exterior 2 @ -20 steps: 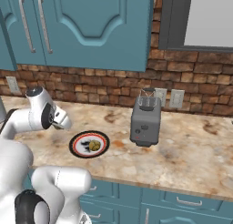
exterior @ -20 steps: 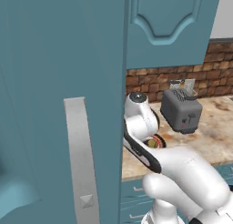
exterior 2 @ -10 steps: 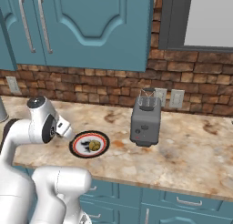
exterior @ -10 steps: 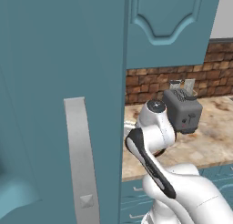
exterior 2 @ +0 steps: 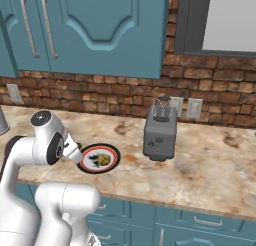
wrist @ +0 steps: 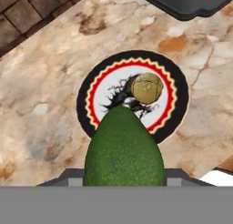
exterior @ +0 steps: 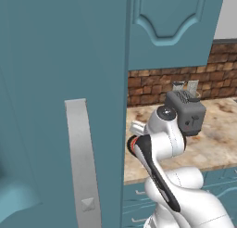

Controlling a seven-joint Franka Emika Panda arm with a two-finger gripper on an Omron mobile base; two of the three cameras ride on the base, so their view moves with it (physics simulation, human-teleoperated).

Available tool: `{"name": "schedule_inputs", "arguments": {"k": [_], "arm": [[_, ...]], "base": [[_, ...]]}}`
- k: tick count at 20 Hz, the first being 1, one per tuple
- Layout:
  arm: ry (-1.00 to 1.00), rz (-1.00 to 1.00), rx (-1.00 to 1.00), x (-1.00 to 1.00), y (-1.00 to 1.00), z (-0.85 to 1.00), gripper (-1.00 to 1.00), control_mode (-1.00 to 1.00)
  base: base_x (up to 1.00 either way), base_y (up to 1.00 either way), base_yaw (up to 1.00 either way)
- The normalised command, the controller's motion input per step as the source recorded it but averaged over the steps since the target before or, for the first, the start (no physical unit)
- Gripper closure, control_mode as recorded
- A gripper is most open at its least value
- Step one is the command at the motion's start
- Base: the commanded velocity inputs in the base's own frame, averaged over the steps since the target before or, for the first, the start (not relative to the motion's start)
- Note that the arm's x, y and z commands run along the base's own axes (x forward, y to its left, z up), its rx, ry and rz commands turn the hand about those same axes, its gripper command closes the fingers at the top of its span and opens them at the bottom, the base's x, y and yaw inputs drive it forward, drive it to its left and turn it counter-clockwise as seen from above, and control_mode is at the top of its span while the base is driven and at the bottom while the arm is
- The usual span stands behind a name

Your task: Pick the avocado and bread from the counter and place them on the plate. Then pick the jam from the cabinet and place it next to the plate. Lastly close the cabinet door.

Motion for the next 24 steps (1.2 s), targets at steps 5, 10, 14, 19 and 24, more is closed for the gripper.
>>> {"name": "schedule_inputs", "arguments": {"k": [5, 10, 14, 19, 24], "arm": [[0.03, -0.16, 0.0, 0.0, -0.22, -0.01, 1.0, -1.0], [0.05, -0.08, 0.04, 0.03, -0.1, -0.14, 1.0, -1.0], [0.03, -0.03, 0.04, 0.16, 0.0, -0.17, 1.0, -1.0], [0.04, -0.02, 0.0, 0.2, 0.0, -0.28, 1.0, -1.0], [0.05, -0.03, 0.0, 0.27, 0.0, -0.28, 1.0, -1.0]], "base": [[0.0, 0.0, 0.0], [0.0, 0.0, 0.0], [0.0, 0.0, 0.0], [0.0, 0.0, 0.0], [0.0, 0.0, 0.0]]}}
